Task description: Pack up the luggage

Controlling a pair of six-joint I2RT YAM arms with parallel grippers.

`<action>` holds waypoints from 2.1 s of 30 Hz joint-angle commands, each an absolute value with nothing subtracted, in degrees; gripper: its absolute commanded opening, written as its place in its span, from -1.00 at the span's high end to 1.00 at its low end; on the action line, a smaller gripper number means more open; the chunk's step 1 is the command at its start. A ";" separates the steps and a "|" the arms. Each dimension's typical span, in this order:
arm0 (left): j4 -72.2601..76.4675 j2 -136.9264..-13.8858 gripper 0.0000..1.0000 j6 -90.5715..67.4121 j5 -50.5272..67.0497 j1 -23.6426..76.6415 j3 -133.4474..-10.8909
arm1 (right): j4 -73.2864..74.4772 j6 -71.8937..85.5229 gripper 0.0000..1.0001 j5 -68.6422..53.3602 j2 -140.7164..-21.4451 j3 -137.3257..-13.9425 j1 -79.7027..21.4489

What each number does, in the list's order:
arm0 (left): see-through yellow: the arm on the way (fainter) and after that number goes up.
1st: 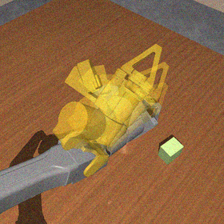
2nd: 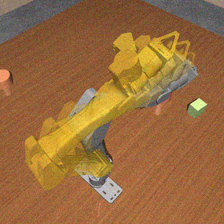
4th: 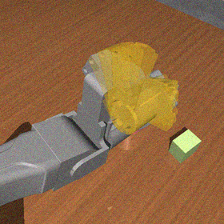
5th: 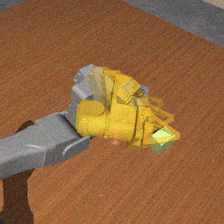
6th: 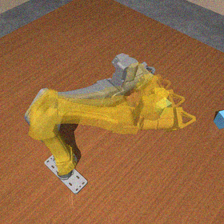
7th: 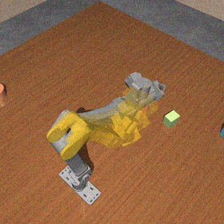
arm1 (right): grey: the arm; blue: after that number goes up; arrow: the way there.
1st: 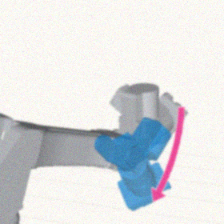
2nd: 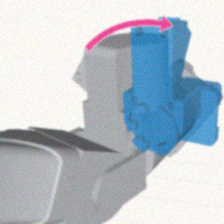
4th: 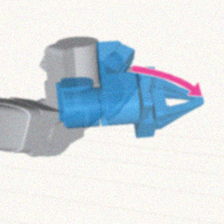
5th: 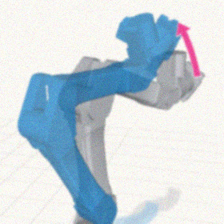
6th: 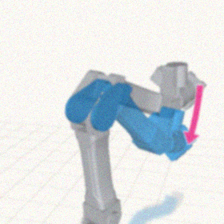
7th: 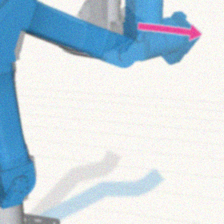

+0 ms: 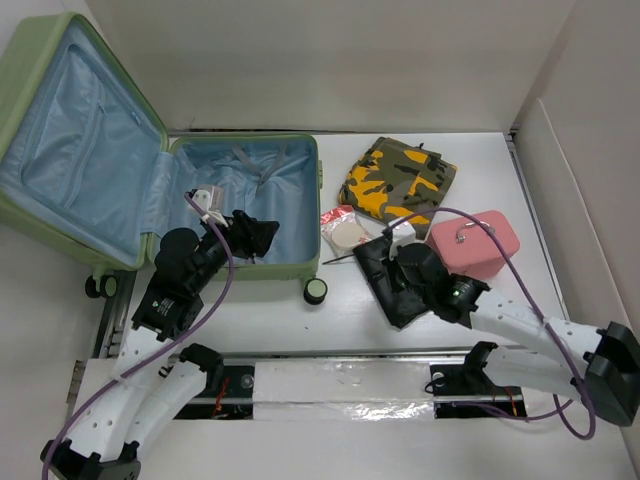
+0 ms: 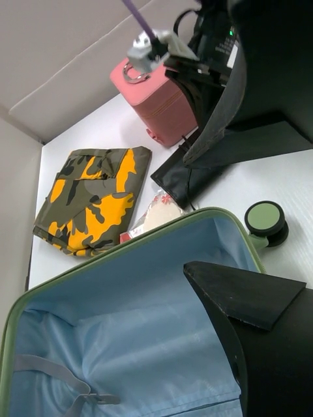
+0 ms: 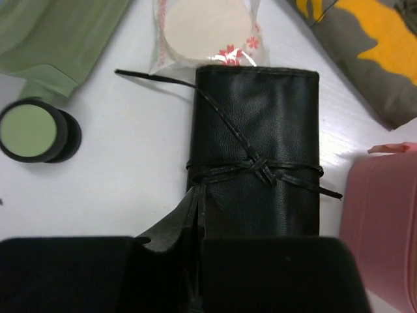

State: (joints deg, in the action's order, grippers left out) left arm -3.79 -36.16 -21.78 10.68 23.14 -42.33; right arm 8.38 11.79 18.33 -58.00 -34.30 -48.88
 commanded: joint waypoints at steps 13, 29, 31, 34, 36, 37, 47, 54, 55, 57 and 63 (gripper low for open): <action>-1.94 -34.28 0.05 -20.30 10.20 22.94 -41.66 | 7.98 16.60 -0.51 28.46 -80.41 -39.11 -53.34; -2.20 -31.99 0.03 -20.48 8.52 22.94 -41.57 | 21.97 28.83 1.00 44.03 -93.71 -49.83 -59.76; -2.02 -31.82 0.03 -20.57 8.18 22.94 -41.57 | 26.07 29.62 1.00 45.61 -89.67 -50.44 -61.34; -2.63 -31.64 0.03 -20.74 7.21 22.94 -41.92 | 29.96 27.43 1.00 45.45 -79.83 -52.55 -62.49; -2.55 -31.20 0.03 -20.92 6.86 22.94 -42.01 | 30.06 23.23 1.00 42.21 -73.15 -54.22 -62.49; -2.46 -30.59 0.03 -21.00 6.42 22.94 -41.92 | 29.97 22.16 1.00 41.06 -71.38 -54.75 -62.49; -3.78 -24.70 0.04 -23.20 -4.39 22.94 -42.10 | 10.30 4.59 1.00 29.55 -71.70 -70.88 -59.33; -4.22 -19.43 0.01 -23.64 -11.34 22.94 -41.66 | 5.36 2.71 0.91 14.34 -99.90 -100.30 -57.48; -3.87 -18.73 0.00 -23.56 -11.95 22.94 -41.66 | 8.06 2.81 0.26 11.28 -102.80 -103.76 -57.48; -4.13 -18.55 -0.02 -23.38 -12.39 22.94 -41.75 | 10.80 2.38 -0.23 11.95 -107.38 -108.53 -58.00; -3.96 -18.90 -0.04 -23.20 -10.99 22.94 -41.92 | 3.09 3.50 -0.39 17.75 -95.12 -86.44 -55.03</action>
State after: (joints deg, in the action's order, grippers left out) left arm -5.67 -18.90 -23.11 -10.79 23.14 -41.74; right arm 8.51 3.01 16.16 -103.15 -92.58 -57.34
